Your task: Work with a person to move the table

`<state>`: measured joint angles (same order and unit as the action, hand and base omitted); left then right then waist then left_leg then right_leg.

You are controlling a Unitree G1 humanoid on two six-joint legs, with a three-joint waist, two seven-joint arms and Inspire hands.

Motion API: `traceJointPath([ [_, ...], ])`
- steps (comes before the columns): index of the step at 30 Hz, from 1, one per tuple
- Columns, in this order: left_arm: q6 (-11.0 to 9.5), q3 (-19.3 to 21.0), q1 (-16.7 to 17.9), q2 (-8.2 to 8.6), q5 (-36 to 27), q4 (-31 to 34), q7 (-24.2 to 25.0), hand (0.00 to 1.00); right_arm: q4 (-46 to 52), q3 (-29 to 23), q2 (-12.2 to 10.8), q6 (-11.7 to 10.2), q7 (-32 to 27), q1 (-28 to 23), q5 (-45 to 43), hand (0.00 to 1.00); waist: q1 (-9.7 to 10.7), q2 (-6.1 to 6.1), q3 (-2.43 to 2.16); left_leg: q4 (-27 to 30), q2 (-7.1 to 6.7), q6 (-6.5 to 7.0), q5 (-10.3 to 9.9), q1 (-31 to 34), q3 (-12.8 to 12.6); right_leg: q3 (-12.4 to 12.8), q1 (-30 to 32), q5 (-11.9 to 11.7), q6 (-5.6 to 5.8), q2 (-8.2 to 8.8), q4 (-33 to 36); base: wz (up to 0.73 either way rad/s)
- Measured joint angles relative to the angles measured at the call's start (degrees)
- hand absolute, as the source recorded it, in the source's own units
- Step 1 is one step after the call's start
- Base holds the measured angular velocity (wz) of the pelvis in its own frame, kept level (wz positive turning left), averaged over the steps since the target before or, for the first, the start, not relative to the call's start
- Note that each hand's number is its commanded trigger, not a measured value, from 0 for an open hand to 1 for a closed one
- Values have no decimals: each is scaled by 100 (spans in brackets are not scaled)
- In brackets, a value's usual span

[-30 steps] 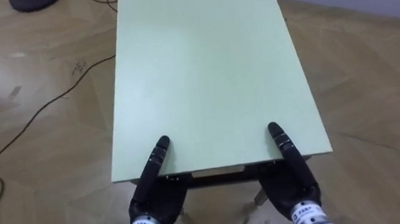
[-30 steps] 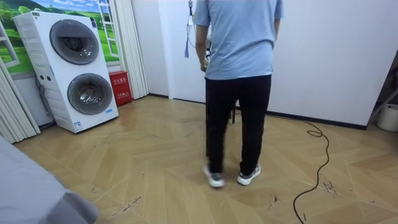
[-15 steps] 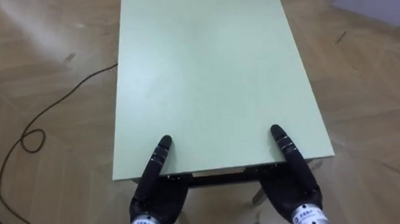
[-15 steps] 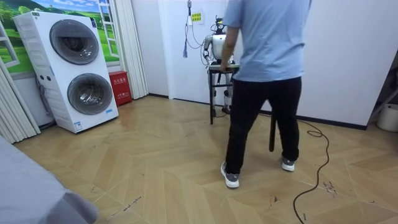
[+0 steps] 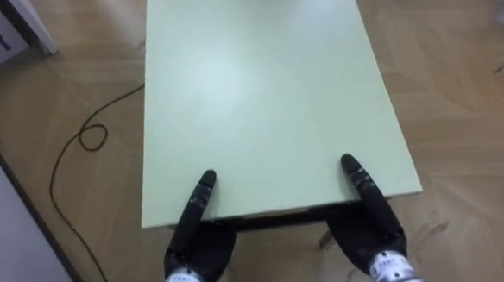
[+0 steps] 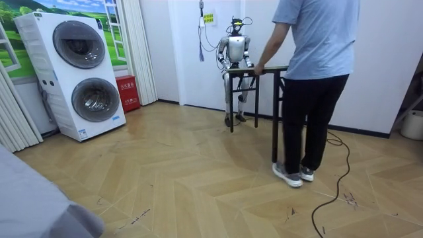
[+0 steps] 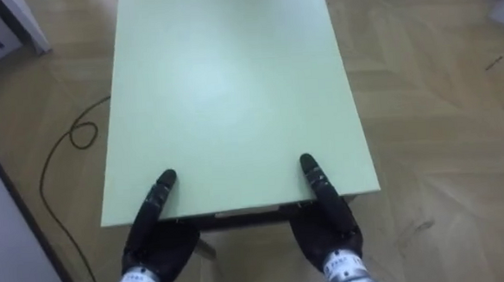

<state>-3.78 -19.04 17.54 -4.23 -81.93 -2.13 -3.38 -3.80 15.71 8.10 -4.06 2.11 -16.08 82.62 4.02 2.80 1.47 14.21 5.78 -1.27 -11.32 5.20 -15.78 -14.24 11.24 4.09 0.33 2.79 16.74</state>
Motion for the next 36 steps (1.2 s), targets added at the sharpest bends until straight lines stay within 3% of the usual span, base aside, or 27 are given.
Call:
traceJointPath([
  [7, -55, -31, 61, 29, -12, -35, -40, 100, -13, 4, -96, -11, -38, -8, -175, 100, -287, -27, 9, -166, -109, 31, -5, -49, -155, -165, 83, 1, 96, 151, 230, 10],
  [9, -80, -41, 137, 33, -52, -35, -40, 100, -15, 33, -89, -7, -91, -13, -199, 100, -285, -27, 10, -118, -181, 45, -7, -29, -74, -183, 81, 71, 156, 267, 347, 30],
  [12, -97, -56, 153, 24, -40, -97, -38, 100, -30, 40, -103, -2, -107, -91, -190, 100, -186, -105, 16, -66, -405, 155, 28, 18, 270, -296, 34, 346, 250, 517, 609, 60],
  [14, -128, -94, 172, -41, -30, -88, -37, 100, -30, 48, -106, 7, -106, -122, -168, 100, -158, -194, 7, -59, -560, 193, 49, 17, 442, -304, -102, 653, 58, 618, 539, 56],
  [17, -200, -150, 172, -49, -22, -85, -37, 100, -31, 62, -102, -3, -107, -121, -160, 100, -145, -203, 8, -70, -616, 233, 72, 1, 568, -312, -294, 658, -9, 589, 277, 27],
  [23, -205, -149, 175, -174, -22, -83, -84, 100, -117, 216, -111, -57, -108, -168, 8, 100, -320, -266, 18, -159, -646, 251, 83, -162, 720, -180, -641, 526, 45, 487, -116, 9],
  [31, -245, -167, 175, -209, -15, -30, -84, 100, -121, 218, -99, -68, -108, -155, 39, 100, -289, -277, 17, -90, -658, 293, 113, 13, 1109, -165, -822, 529, 51, 341, -320, 31],
  [34, -246, -189, 174, -206, -9, -29, -98, 100, -142, 214, -69, -86, -108, -154, 42, 100, -196, -285, 20, 39, -632, 293, 113, 153, 1037, -318, -900, 573, 118, 318, -300, 72],
  [36, -244, -186, 161, -175, 71, -29, -98, 100, -130, 181, -45, -86, -107, -144, 41, 100, -139, -286, 19, 163, -501, 294, 113, 330, 578, -359, -870, 647, 145, 304, -234, 81],
])
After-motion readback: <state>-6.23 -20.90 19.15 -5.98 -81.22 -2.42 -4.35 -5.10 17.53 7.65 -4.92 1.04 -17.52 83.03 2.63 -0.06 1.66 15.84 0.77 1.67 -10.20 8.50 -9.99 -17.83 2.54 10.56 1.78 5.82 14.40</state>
